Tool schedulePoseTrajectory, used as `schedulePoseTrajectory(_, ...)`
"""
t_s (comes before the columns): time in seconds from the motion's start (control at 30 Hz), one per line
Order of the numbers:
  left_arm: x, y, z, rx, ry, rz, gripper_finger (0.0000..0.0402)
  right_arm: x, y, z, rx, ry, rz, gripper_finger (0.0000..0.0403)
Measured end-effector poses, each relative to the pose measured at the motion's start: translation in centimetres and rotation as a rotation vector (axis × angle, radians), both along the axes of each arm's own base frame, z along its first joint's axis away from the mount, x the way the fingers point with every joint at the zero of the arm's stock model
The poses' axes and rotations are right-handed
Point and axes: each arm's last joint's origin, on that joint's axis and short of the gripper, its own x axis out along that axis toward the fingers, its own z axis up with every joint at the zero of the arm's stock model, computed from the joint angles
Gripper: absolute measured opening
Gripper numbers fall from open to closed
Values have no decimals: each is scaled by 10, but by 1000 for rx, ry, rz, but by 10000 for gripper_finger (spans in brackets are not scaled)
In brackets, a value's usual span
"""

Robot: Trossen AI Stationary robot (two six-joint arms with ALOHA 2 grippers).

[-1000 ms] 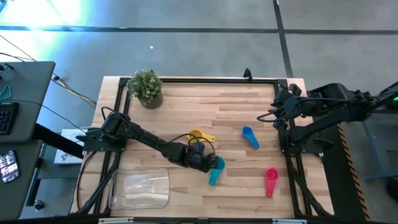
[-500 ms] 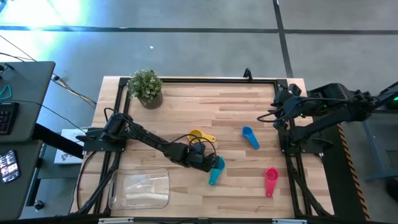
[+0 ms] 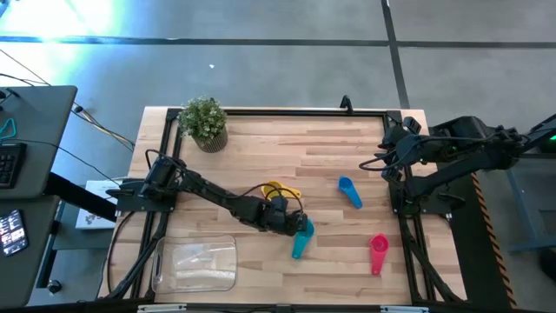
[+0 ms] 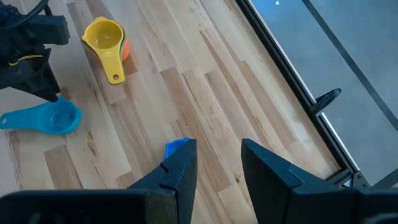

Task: Nest measuring cups in basket
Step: Stack the light blue measuring cup on the yellow measuring cup

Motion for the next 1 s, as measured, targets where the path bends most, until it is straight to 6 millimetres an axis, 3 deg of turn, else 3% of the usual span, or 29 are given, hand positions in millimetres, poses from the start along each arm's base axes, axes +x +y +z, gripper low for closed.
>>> schedulePoseTrajectory(0.87,11,5,-29,-59,25,-34,128,0,0,0,2,1,1,117)
schedulePoseTrajectory(1.0,12,5,-30,-52,17,-33,114,0,0,0,2,0,2,117)
